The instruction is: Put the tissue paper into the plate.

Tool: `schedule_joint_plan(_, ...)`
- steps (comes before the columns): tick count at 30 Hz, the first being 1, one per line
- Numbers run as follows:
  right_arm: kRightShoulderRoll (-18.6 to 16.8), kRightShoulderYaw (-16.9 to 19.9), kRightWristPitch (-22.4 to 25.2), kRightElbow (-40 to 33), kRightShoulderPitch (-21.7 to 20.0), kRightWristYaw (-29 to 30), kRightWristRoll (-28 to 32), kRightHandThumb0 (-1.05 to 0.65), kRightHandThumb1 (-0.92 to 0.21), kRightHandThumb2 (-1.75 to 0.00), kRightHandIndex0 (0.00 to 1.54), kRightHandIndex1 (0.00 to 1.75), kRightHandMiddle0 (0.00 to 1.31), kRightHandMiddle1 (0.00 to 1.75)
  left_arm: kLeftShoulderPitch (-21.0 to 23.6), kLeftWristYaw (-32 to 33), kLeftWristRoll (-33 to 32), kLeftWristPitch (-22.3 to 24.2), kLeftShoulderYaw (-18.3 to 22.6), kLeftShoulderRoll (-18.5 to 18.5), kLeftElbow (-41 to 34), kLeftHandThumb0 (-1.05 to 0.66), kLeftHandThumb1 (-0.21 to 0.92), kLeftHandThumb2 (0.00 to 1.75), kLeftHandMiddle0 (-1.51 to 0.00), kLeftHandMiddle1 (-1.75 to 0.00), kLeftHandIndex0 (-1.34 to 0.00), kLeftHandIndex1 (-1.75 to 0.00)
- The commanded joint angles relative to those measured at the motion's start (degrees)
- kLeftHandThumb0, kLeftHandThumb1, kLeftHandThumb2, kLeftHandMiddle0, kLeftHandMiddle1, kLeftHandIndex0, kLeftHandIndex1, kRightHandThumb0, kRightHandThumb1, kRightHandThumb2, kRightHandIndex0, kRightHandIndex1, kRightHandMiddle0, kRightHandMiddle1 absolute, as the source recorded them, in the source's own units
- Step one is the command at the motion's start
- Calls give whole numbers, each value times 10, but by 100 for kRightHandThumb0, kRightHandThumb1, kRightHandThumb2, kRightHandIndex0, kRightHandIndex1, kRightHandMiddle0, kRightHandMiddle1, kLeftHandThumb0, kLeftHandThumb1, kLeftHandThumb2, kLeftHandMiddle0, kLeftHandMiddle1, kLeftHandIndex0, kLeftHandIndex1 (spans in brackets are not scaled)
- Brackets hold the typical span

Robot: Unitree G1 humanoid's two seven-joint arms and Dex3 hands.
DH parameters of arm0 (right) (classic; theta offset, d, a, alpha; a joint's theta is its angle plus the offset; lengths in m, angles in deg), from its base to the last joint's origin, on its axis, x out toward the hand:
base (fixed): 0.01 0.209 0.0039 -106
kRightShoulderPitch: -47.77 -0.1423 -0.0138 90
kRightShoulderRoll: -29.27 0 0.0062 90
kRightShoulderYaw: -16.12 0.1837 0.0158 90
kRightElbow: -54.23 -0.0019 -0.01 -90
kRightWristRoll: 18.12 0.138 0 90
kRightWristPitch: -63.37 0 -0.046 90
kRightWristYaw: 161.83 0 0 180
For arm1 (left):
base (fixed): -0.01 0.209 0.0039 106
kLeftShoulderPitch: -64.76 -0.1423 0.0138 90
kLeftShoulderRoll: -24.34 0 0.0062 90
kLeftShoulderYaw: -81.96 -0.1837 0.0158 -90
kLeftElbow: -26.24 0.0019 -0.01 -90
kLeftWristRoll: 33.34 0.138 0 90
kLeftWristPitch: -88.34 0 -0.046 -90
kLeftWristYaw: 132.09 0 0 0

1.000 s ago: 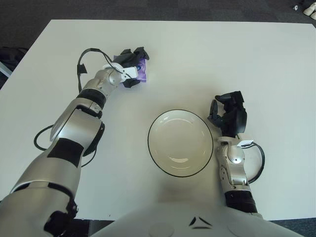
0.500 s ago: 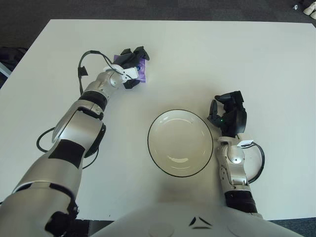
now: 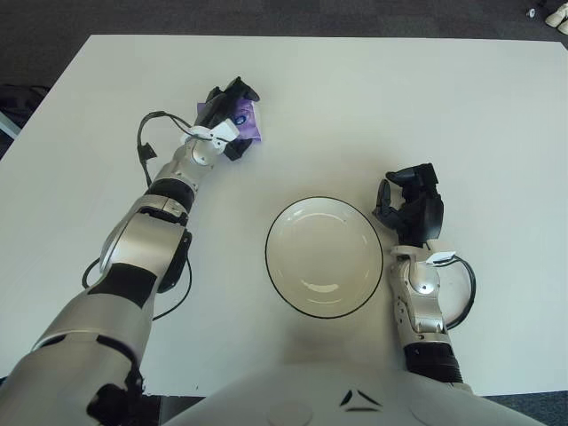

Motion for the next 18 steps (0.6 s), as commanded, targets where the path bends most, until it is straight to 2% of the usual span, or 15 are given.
schedule_joint_plan(1,-18,9,21,34,38,0,17,-41,-54,-105,61,153,44,175,-94,-50,-34,11,27,29,35,0,-4,166,-95,-156,-65,-175)
schedule_joint_plan(14,-19,10,25,36,35,-2,19,-41,-54,-104,62,152,43,175,-114,-136,-137,-54,123,48,27,0,-1,163,-92,-157,-63,-175)
schedule_joint_plan(18,-18,10,29,37,33,-4,19,-41,-54,-104,61,151,43,175,-101,-195,-185,-62,159,59,17,0,-1,164,-92,-158,-63,-175)
